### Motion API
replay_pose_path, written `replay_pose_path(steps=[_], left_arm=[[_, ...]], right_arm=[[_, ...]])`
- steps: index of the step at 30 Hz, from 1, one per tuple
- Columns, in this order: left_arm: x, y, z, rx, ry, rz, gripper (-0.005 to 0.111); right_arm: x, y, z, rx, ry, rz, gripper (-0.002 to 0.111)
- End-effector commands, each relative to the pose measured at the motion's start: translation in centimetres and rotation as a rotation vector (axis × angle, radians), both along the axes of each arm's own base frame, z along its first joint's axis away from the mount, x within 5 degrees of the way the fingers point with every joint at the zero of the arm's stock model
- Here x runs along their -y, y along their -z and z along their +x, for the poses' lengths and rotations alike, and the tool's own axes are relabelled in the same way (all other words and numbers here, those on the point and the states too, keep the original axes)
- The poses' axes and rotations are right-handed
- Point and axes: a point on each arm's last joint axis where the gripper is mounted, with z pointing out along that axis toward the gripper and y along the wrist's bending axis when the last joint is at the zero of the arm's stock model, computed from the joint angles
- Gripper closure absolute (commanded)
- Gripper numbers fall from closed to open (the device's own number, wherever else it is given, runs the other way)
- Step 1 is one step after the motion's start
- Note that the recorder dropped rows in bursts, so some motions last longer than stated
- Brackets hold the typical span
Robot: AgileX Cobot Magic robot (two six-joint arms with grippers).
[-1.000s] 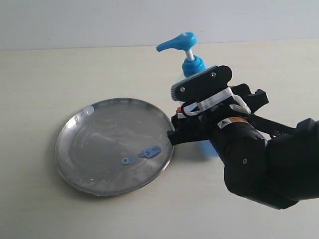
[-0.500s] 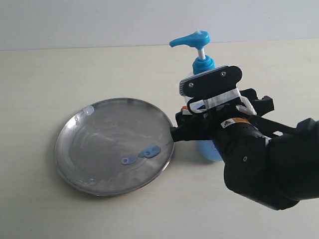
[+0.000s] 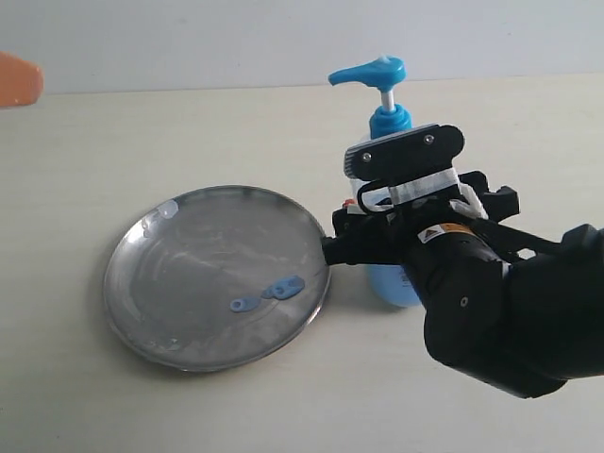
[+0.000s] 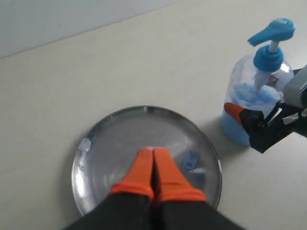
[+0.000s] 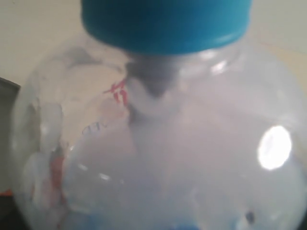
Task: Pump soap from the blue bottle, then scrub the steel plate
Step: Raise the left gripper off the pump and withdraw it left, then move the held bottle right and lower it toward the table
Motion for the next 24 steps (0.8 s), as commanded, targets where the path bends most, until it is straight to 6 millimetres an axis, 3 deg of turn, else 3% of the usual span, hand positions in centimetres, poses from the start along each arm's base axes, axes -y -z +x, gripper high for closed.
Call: replay_pose_path(steps=[1,6,15,24], left_arm=[[-0.3,3.5,0.1,-0.005,-0.042,0.000,0.107],[-0.5,5.5,0.1,-0.005,-0.063,0.001,0.107],[-0.5,5.5,0.2,0.005,-0.069,-0.008,0.107],[-0.5,5.5,0.2,0.008,-0.070,-0.009,0.107]], right_arm=[[-0.6,-1.6,0.4,0.104,-0.035,0.077,0.108],[-1.0,-1.6,0.3,0.109,-0.057,0.115,0.108],[0.4,-0.8,-0.2,0.067,0.035,0.141,0.108],[2.7,-1.2,-2.1,0.146,0.009,0.310,0.108]])
